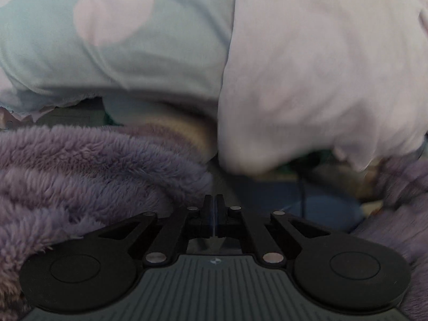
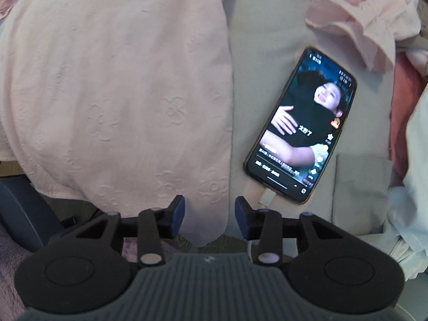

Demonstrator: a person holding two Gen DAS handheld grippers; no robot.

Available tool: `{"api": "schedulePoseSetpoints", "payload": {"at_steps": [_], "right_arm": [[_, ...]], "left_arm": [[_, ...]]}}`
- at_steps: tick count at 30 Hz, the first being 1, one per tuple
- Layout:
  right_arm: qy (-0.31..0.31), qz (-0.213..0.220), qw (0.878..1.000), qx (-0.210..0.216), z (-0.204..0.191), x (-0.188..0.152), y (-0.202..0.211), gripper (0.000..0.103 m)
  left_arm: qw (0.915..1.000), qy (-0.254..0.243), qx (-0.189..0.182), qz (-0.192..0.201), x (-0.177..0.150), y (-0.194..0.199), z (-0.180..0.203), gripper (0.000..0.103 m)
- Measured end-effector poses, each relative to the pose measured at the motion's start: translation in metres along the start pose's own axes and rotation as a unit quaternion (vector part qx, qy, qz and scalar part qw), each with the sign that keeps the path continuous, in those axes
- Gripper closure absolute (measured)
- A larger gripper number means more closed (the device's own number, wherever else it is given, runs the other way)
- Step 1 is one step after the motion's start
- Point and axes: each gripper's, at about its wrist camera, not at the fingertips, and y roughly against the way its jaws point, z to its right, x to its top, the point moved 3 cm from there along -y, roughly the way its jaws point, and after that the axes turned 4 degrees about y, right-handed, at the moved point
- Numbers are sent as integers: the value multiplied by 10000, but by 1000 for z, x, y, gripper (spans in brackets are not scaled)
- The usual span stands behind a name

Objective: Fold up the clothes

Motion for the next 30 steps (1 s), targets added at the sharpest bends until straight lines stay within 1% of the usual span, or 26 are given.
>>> {"api": "schedulePoseSetpoints", "payload": {"at_steps": [1,2,3,4,5,6,7,8,9,10,11,12,14,15,17,18,19,20,21,22,23,26,29,30], "right_arm": [[-21,-57,10000,32,0,2,-4,61],[-22,-110,9999,67,0,3,-7,66],[-24,-163,9998,103,0,5,-11,71],[42,-202,9997,109,-2,6,-12,78],[138,-235,9996,101,-4,6,-12,93],[272,-284,9992,70,-7,5,-11,100],[423,-340,9985,28,-11,4,-10,100],[616,-445,9971,-62,-14,3,-10,101],[751,-543,9956,-167,-16,2,-11,101],[853,-627,9940,-270,-17,1,-11,101],[954,-712,9922,-373,-17,1,-12,101],[1000,-757,9912,-431,-17,0,-13,101],[1044,-812,9899,-508,-17,0,-13,101],[1021,-803,9902,-504,-16,-1,-13,101],[926,-753,9917,-471,-15,-2,-10,99],[867,-719,9926,-448,-13,-2,-8,94],[800,-634,9937,-457,-11,-1,-3,88],[730,-527,9948,-483,-8,0,3,67],[681,-402,9956,-500,-6,2,9,60],[640,-270,9963,-513,-4,3,17,57],[584,-138,9970,-492,-1,5,25,57],[363,314,9978,-458,9,14,50,56],[28,761,9955,-567,26,29,70,56],[-122,911,9937,-636,34,33,76,56]], "left_arm": [[10000,-8,75,-27,1,-3,0,103],[9999,3,130,-41,3,-5,0,103],[9999,-2,12,115,6,-2,0,103],[9991,-97,-128,388,8,5,1,103],[9977,-187,-107,650,8,13,3,103],[9961,-266,-51,844,8,20,4,101],[9941,-329,-61,1028,9,26,4,97],[9918,-388,-86,1211,10,32,4,83],[9911,-382,-27,1278,12,34,4,67],[9905,-449,27,1297,17,32,7,60],[9899,-534,76,1311,22,29,11,57],[9892,-618,126,1325,26,26,14,57],[9882,-792,84,1308,33,16,23,57],[9871,-855,80,1352,35,12,26,57],[9872,-938,91,1287,39,3,30,58],[9885,-924,89,1193,40,0,32,74],[9899,-898,90,1092,41,-3,33,87],[9912,-872,90,991,42,-5,33,103],[9928,-810,79,881,42,-7,32,103],[9943,-740,67,769,43,-7,29,103],[9956,-676,56,647,42,-8,27,103],[9975,-490,150,483,41,-3,17,103],[9988,-342,-56,344,40,0,9,102],[9990,-296,-74,338,39,2,7,100]]}}
